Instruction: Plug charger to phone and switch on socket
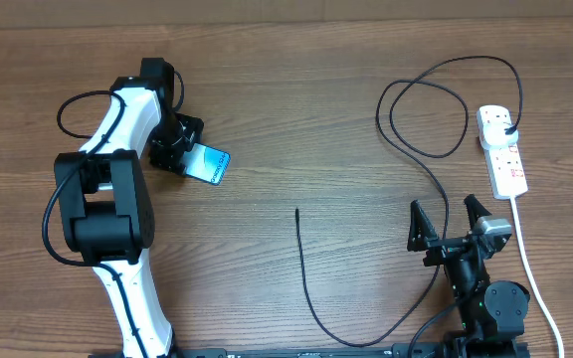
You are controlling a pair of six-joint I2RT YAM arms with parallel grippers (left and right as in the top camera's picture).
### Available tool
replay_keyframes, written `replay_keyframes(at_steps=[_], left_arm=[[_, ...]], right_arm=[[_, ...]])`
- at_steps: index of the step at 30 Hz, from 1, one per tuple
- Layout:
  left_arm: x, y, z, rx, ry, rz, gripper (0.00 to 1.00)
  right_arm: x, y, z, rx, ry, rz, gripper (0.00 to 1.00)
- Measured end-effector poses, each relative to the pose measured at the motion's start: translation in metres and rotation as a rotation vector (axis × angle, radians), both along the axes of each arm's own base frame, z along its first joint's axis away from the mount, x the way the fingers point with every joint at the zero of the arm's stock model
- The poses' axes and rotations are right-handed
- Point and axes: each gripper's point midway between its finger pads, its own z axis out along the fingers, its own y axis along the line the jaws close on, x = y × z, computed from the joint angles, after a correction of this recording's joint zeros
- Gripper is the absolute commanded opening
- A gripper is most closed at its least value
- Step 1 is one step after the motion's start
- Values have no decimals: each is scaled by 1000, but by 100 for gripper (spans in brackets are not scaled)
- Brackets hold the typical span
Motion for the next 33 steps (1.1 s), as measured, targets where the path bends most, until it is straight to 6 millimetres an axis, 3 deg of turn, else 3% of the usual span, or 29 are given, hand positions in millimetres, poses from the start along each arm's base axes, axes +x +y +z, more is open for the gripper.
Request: replay_keyframes(at_steps=[25,33], left_arm=[[3,-14,4,-83,31,-7,4],[8,-16,25,-97,47,-34,4]], right_arm=[[0,0,0,0,0,0,100],[0,0,0,0,0,0,100]])
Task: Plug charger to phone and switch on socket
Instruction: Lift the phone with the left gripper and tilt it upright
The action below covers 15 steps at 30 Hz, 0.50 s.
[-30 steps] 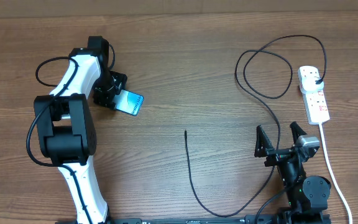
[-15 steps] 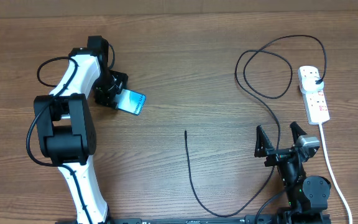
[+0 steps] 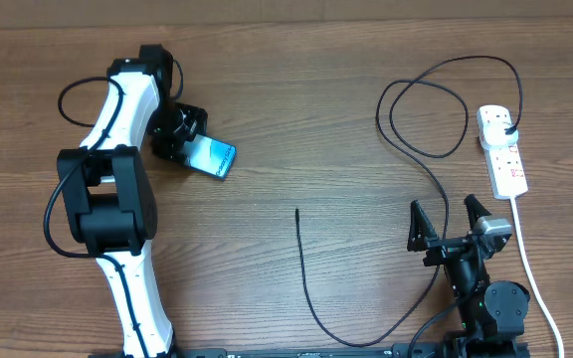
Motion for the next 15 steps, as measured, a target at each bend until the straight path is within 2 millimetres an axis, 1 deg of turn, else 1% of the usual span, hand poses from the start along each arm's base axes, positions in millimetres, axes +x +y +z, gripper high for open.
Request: replay_keyframes(at_steps=[1,4,9,13,15], left_arm=[[6,-1,7,-7,-20,-7,4],[10,-5,18,-29,-36,-19,4],[22,-21,38,-128,-88,-37,4],[26,-45,54,-280,-113,-50,4],[25,-62,64,-396,-114,-52,4]], right_arm=[[0,0,0,-1,0,0,100],[0,0,0,0,0,0,100],[0,0,0,0,0,0,100],[0,0,0,0,-1,0,100],[0,0,0,0,0,-1,100]])
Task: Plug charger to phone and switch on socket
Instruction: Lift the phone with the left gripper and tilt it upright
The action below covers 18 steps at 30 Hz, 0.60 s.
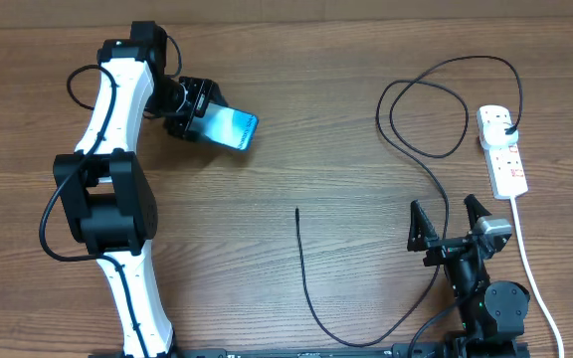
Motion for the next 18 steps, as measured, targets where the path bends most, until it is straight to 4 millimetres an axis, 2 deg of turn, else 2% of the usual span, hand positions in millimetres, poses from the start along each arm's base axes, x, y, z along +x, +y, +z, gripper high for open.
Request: replay_keyframes(at_steps=[7,18], left_arm=[[-16,-34,30,-266,69,-12,4],[-31,-60,71,-544,100,-47,4]], right_arm=[[0,0,0,0,-1,1,100],[0,0,0,0,0,0,100]])
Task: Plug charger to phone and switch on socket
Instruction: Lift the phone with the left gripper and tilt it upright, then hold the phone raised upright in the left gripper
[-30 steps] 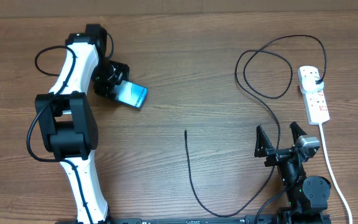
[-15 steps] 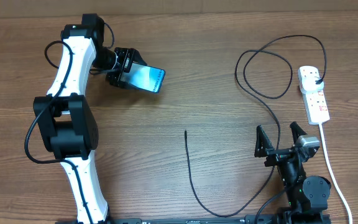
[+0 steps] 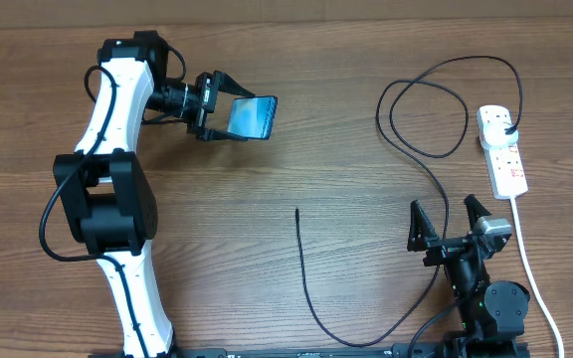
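The phone point(image 3: 254, 117), its blue screen facing up and tilted, is at the upper left, raised off the wooden table point(image 3: 296, 298). My left gripper point(image 3: 233, 112) is shut on its left end. The black charger cable point(image 3: 311, 293) lies loose, its free tip point(image 3: 297, 212) pointing up at the table's middle. It loops round to a plug point(image 3: 506, 125) in the white socket strip point(image 3: 502, 154) at the far right. My right gripper point(image 3: 447, 217) stands open and empty at the lower right, next to the cable.
The cable forms a large loop point(image 3: 426, 104) at the upper right. The strip's white lead point(image 3: 530, 268) runs down the right edge past my right arm's base point(image 3: 495, 303). My left arm's white body point(image 3: 117, 199) takes up the left side.
My left gripper has moved right and slightly toward the far edge with the phone. The phone now sits further from the arm. The right arm and cable have not moved.
At first my left gripper held the phone low at the left, close to the arm. At each later moment the phone was further toward the far edge and to the right, and more raised. The right gripper stayed open and the cable lay still throughout.
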You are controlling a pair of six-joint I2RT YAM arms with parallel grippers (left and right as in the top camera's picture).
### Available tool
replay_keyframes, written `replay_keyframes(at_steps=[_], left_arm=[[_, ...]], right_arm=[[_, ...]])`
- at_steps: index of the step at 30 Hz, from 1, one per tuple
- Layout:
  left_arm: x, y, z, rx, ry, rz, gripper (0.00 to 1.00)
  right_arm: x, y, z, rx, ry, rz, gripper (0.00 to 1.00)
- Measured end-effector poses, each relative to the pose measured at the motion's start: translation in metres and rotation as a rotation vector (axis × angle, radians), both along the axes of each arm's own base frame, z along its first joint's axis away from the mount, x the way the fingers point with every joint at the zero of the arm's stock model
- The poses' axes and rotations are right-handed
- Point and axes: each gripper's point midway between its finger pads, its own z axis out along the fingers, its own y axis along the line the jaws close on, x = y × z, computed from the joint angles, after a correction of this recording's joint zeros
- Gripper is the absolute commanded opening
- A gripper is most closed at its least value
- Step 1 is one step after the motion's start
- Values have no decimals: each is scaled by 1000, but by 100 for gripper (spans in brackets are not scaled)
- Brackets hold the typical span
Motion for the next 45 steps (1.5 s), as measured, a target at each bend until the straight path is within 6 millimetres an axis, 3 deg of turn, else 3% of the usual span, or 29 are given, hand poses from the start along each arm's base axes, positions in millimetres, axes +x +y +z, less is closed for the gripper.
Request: replay_keyframes(at_steps=[9,27,45], left_arm=[[-14,-8,22,-120,72,-2,4],[-24,-10,31,-160,120,-4,4],[-22,-12,42,-226,51,-9,4]], right_arm=[[0,0,0,0,0,0,100],[0,0,0,0,0,0,100],[0,0,0,0,-1,0,100]])
